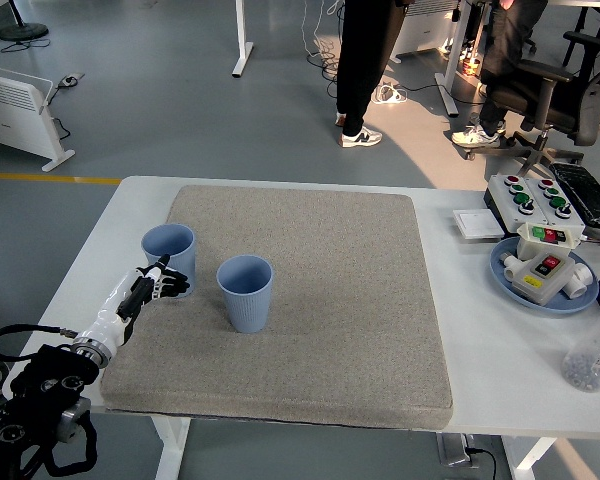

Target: Push cup pick cup insert cup

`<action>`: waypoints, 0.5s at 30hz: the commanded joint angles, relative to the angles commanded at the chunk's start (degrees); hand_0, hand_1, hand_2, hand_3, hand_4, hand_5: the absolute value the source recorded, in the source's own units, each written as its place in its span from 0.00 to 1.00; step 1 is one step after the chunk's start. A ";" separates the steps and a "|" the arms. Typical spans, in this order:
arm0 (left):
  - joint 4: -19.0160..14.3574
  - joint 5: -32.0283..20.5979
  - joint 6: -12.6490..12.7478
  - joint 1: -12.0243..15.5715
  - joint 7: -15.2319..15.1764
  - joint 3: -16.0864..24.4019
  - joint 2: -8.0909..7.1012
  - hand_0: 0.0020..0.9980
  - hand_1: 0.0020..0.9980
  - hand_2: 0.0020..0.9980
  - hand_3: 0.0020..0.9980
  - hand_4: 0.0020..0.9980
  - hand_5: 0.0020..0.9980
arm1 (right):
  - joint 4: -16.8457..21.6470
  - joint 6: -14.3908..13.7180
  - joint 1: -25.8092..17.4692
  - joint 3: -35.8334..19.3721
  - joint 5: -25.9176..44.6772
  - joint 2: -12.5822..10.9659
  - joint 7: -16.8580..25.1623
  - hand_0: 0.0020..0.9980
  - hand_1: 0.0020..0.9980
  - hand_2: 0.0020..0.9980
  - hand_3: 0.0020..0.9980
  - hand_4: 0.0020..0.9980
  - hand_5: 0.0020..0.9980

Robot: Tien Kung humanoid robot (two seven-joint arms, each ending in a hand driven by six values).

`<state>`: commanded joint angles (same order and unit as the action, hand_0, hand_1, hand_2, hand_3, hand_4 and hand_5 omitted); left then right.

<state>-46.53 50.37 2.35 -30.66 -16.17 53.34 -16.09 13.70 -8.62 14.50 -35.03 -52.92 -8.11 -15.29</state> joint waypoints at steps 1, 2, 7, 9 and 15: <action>0.45 -0.34 0.01 -0.42 -0.09 -0.37 0.03 0.69 0.57 0.51 0.46 0.60 1.00 | 0.00 -0.01 0.04 0.04 0.06 0.00 0.01 0.52 0.54 0.62 0.56 0.11 0.45; 0.63 -0.47 0.01 -0.58 -0.13 -0.50 0.04 0.69 0.56 0.51 0.46 0.60 1.00 | 0.00 -0.02 0.05 0.05 0.08 0.00 0.01 0.52 0.54 0.62 0.56 0.11 0.45; 2.76 -2.19 -0.16 -2.85 -0.47 -2.69 -0.07 0.69 0.56 0.51 0.46 0.60 1.00 | 0.01 -0.03 0.18 0.02 0.06 0.04 -0.01 0.52 0.54 0.62 0.56 0.11 0.45; 3.47 -2.76 -0.23 -3.48 -0.54 -3.39 -0.14 0.69 0.56 0.51 0.46 0.60 1.00 | 0.02 -0.05 0.20 0.08 0.13 0.05 -0.01 0.52 0.54 0.62 0.56 0.11 0.45; 4.27 -3.35 -0.41 -4.13 -0.56 -4.98 -0.49 0.69 0.56 0.51 0.46 0.60 1.00 | 0.03 -0.05 0.17 0.09 0.15 0.11 -0.04 0.52 0.54 0.62 0.56 0.11 0.45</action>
<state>-42.26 47.02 1.94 -34.79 -16.73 48.35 -16.58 13.74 -8.67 14.67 -34.94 -52.78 -8.01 -15.33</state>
